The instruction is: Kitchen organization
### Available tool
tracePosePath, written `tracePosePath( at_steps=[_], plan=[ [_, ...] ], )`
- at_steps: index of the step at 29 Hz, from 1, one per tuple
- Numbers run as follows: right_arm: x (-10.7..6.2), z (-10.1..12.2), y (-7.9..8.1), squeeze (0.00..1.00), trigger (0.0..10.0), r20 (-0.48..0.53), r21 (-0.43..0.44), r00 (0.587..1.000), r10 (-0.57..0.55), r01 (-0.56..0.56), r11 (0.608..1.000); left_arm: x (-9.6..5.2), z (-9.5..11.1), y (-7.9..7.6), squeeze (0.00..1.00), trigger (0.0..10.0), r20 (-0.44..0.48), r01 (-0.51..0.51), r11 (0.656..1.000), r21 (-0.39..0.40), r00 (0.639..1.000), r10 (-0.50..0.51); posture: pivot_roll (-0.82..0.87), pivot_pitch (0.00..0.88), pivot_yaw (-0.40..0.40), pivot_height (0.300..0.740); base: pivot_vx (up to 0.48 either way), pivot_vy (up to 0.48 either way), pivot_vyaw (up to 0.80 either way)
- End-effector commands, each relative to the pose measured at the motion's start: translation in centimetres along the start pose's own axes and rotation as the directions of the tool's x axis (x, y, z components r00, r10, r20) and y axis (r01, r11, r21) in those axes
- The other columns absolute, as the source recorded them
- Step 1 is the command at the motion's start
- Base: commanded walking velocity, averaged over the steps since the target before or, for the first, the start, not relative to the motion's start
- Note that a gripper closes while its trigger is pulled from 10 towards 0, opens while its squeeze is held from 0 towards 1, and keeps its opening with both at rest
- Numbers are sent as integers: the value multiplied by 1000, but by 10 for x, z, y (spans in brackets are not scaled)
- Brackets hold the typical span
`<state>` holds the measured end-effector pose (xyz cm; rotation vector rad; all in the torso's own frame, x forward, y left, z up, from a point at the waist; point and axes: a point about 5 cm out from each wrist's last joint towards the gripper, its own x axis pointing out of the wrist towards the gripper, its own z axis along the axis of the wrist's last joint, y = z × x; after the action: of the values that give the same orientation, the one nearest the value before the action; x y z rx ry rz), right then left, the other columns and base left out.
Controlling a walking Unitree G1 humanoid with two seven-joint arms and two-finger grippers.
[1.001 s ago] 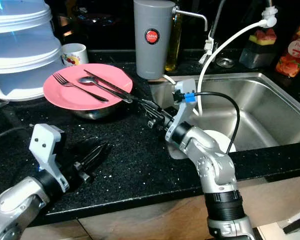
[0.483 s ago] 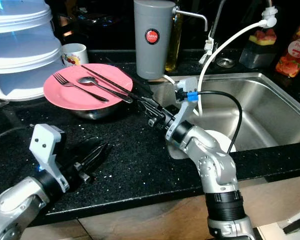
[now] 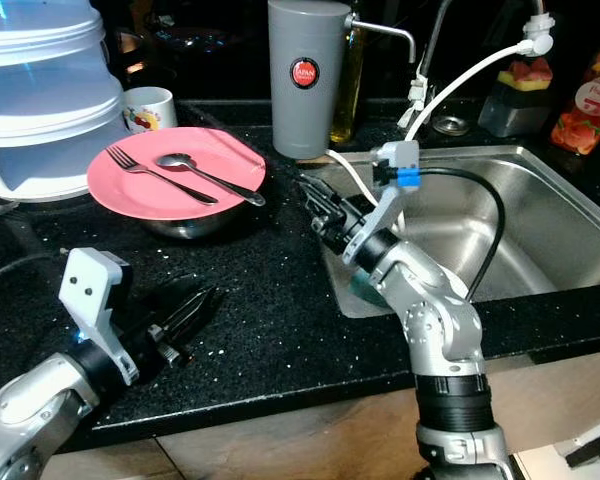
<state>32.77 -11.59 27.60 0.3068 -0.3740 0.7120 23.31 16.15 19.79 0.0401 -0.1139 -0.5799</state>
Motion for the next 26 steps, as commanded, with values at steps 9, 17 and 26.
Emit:
tracePosePath(
  at_steps=[9,17,26],
  plan=[
    [-19,22,-64,0,2745,59,-104,948,-312,317,943,0,-2,-3,0,10000,-10,16,1000,-6,1000,-16,3,69,-42,740,0,0,0],
    [-38,29,-86,0,3059,43,-180,929,-368,370,911,1,-2,-3,0,10000,-9,19,1000,-6,1000,-19,0,69,-39,740,0,0,0],
    [-71,14,-110,0,3059,-88,-258,923,-376,343,903,1,-2,-3,0,10000,-7,29,1000,-10,1000,-29,-5,72,-34,740,0,0,0]
  ],
)
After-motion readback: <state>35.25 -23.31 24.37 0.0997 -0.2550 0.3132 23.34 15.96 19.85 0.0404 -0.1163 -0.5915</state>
